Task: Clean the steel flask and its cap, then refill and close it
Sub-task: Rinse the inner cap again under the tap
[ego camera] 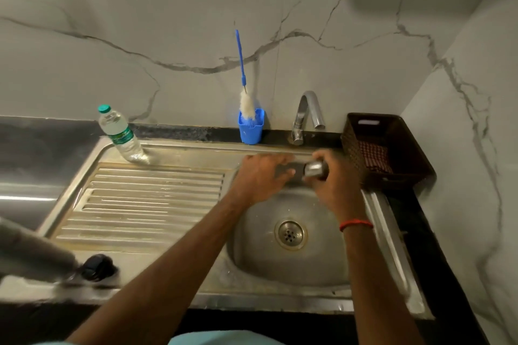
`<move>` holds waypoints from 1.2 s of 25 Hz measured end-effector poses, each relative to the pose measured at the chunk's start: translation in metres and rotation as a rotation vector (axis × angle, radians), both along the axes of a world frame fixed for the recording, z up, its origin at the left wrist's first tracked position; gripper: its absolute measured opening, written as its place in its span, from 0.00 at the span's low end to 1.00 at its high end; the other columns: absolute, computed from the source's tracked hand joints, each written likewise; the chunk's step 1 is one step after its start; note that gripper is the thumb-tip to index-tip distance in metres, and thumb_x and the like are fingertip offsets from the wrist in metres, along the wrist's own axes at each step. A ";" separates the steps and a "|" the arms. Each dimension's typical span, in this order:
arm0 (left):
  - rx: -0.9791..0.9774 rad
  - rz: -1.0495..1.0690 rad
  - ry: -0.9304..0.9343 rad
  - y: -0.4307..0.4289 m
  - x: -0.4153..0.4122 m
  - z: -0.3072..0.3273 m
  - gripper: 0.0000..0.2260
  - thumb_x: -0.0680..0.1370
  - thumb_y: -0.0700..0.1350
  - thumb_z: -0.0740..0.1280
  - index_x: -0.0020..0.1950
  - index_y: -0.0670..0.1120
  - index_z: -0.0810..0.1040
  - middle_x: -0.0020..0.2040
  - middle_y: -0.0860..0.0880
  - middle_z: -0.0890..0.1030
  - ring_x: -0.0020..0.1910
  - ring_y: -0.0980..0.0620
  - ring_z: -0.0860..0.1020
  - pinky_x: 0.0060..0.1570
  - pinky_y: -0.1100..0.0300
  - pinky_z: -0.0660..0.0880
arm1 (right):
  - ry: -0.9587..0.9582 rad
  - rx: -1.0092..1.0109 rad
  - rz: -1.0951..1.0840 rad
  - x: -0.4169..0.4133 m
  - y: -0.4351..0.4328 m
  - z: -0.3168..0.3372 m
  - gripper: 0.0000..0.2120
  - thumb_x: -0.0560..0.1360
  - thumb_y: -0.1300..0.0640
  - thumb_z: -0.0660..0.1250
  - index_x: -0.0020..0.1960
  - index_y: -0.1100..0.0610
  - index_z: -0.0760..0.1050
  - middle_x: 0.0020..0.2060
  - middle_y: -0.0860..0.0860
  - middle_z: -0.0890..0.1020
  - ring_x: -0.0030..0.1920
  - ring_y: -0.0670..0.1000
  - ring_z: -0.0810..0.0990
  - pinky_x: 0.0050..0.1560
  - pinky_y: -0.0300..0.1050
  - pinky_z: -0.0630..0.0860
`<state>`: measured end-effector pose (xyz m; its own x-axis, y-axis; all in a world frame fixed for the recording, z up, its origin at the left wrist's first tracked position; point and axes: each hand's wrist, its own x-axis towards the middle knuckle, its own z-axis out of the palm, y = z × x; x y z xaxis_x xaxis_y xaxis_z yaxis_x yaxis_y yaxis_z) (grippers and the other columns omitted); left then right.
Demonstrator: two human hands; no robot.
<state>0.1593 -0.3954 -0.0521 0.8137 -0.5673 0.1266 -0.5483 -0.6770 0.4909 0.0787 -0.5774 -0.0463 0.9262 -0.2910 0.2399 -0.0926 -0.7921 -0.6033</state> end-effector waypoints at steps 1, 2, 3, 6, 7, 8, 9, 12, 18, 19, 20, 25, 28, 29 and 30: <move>-0.036 0.032 -0.025 0.002 -0.004 0.003 0.18 0.80 0.61 0.64 0.68 0.58 0.74 0.59 0.55 0.83 0.60 0.53 0.79 0.65 0.47 0.71 | -0.119 -0.050 -0.022 -0.001 0.001 0.004 0.23 0.70 0.54 0.77 0.63 0.51 0.75 0.58 0.52 0.77 0.57 0.49 0.76 0.54 0.34 0.71; 0.008 0.026 -0.017 0.005 -0.006 0.005 0.18 0.80 0.62 0.63 0.67 0.59 0.75 0.59 0.55 0.83 0.59 0.53 0.79 0.64 0.46 0.72 | -0.162 -0.093 -0.035 0.000 0.003 0.007 0.23 0.71 0.53 0.76 0.64 0.51 0.75 0.60 0.54 0.75 0.58 0.49 0.74 0.55 0.31 0.69; 0.089 0.005 0.013 0.008 -0.009 0.005 0.17 0.80 0.63 0.63 0.65 0.58 0.77 0.58 0.55 0.83 0.57 0.53 0.79 0.63 0.45 0.73 | -0.102 -0.114 -0.021 0.000 0.005 0.006 0.23 0.72 0.53 0.76 0.64 0.51 0.75 0.61 0.55 0.74 0.59 0.50 0.75 0.55 0.31 0.69; 0.150 -0.021 0.094 0.024 -0.019 0.000 0.15 0.80 0.61 0.65 0.60 0.55 0.83 0.56 0.53 0.85 0.53 0.53 0.81 0.60 0.49 0.77 | 0.185 -0.038 0.047 -0.006 0.018 -0.014 0.23 0.66 0.58 0.80 0.60 0.52 0.79 0.55 0.55 0.81 0.56 0.56 0.79 0.53 0.42 0.73; 0.126 0.005 0.075 0.031 -0.022 -0.003 0.17 0.79 0.63 0.64 0.61 0.55 0.83 0.57 0.53 0.85 0.54 0.53 0.82 0.60 0.51 0.78 | 0.116 -0.002 0.033 -0.007 0.020 -0.016 0.23 0.65 0.59 0.80 0.58 0.52 0.80 0.52 0.54 0.81 0.54 0.56 0.80 0.53 0.44 0.74; 0.102 0.027 0.052 0.038 -0.026 -0.005 0.20 0.78 0.65 0.63 0.62 0.56 0.82 0.57 0.54 0.85 0.55 0.53 0.82 0.59 0.51 0.78 | 0.034 0.009 0.020 -0.006 0.025 -0.010 0.23 0.64 0.60 0.80 0.58 0.51 0.80 0.52 0.54 0.80 0.52 0.55 0.79 0.53 0.46 0.75; 0.090 0.049 0.050 0.048 -0.029 -0.005 0.22 0.77 0.66 0.61 0.62 0.56 0.82 0.57 0.54 0.85 0.55 0.53 0.82 0.58 0.51 0.79 | -0.016 -0.007 0.027 -0.006 0.033 -0.002 0.23 0.65 0.59 0.80 0.58 0.50 0.79 0.52 0.53 0.78 0.51 0.53 0.78 0.53 0.46 0.75; -0.003 0.147 0.055 0.072 -0.031 0.007 0.20 0.78 0.61 0.65 0.68 0.57 0.76 0.59 0.52 0.84 0.57 0.51 0.81 0.60 0.48 0.77 | 0.034 -0.024 0.112 0.000 0.059 0.012 0.25 0.65 0.62 0.80 0.59 0.50 0.79 0.54 0.54 0.76 0.51 0.53 0.76 0.52 0.41 0.70; -0.074 0.268 0.051 0.145 -0.037 0.023 0.28 0.79 0.61 0.68 0.77 0.56 0.66 0.65 0.52 0.80 0.67 0.49 0.74 0.66 0.43 0.72 | 0.200 -0.044 0.378 0.006 0.134 0.017 0.30 0.68 0.62 0.77 0.66 0.46 0.73 0.60 0.51 0.74 0.58 0.51 0.74 0.56 0.45 0.75; -0.081 0.289 0.052 0.159 -0.036 0.023 0.28 0.79 0.62 0.67 0.76 0.56 0.66 0.65 0.53 0.80 0.67 0.50 0.74 0.65 0.43 0.72 | 0.210 -0.076 0.409 0.008 0.151 0.019 0.30 0.69 0.60 0.77 0.67 0.45 0.72 0.60 0.50 0.74 0.58 0.50 0.74 0.54 0.44 0.74; -0.093 0.301 0.052 0.171 -0.034 0.024 0.28 0.79 0.62 0.67 0.76 0.55 0.67 0.65 0.52 0.81 0.67 0.50 0.74 0.65 0.42 0.73 | 0.216 -0.100 0.433 0.008 0.167 0.018 0.31 0.69 0.58 0.77 0.68 0.44 0.71 0.61 0.49 0.74 0.58 0.49 0.74 0.53 0.43 0.74; -0.105 0.360 0.022 0.234 -0.036 0.026 0.23 0.80 0.54 0.69 0.73 0.54 0.71 0.64 0.52 0.81 0.66 0.49 0.75 0.63 0.40 0.73 | 0.311 -0.068 0.540 0.007 0.236 0.008 0.33 0.67 0.50 0.78 0.67 0.39 0.68 0.58 0.48 0.76 0.56 0.51 0.78 0.56 0.53 0.80; -0.109 0.388 0.021 0.265 -0.041 0.021 0.19 0.80 0.51 0.68 0.72 0.54 0.73 0.64 0.53 0.81 0.66 0.50 0.75 0.63 0.40 0.74 | 0.386 -0.066 0.597 0.001 0.264 -0.008 0.32 0.64 0.49 0.79 0.64 0.38 0.70 0.55 0.47 0.76 0.55 0.52 0.78 0.56 0.54 0.80; -0.119 0.392 0.014 0.275 -0.042 0.020 0.19 0.80 0.51 0.68 0.71 0.53 0.74 0.64 0.53 0.81 0.66 0.50 0.75 0.63 0.41 0.74 | 0.399 -0.093 0.617 -0.003 0.274 -0.014 0.31 0.65 0.50 0.78 0.64 0.39 0.70 0.56 0.47 0.76 0.57 0.52 0.78 0.57 0.54 0.79; -0.141 0.389 0.011 0.283 -0.043 0.020 0.18 0.80 0.51 0.68 0.70 0.52 0.76 0.64 0.52 0.81 0.65 0.50 0.76 0.62 0.42 0.75 | 0.399 -0.146 0.640 -0.007 0.284 -0.019 0.31 0.66 0.52 0.77 0.65 0.39 0.70 0.57 0.46 0.76 0.59 0.52 0.76 0.57 0.53 0.78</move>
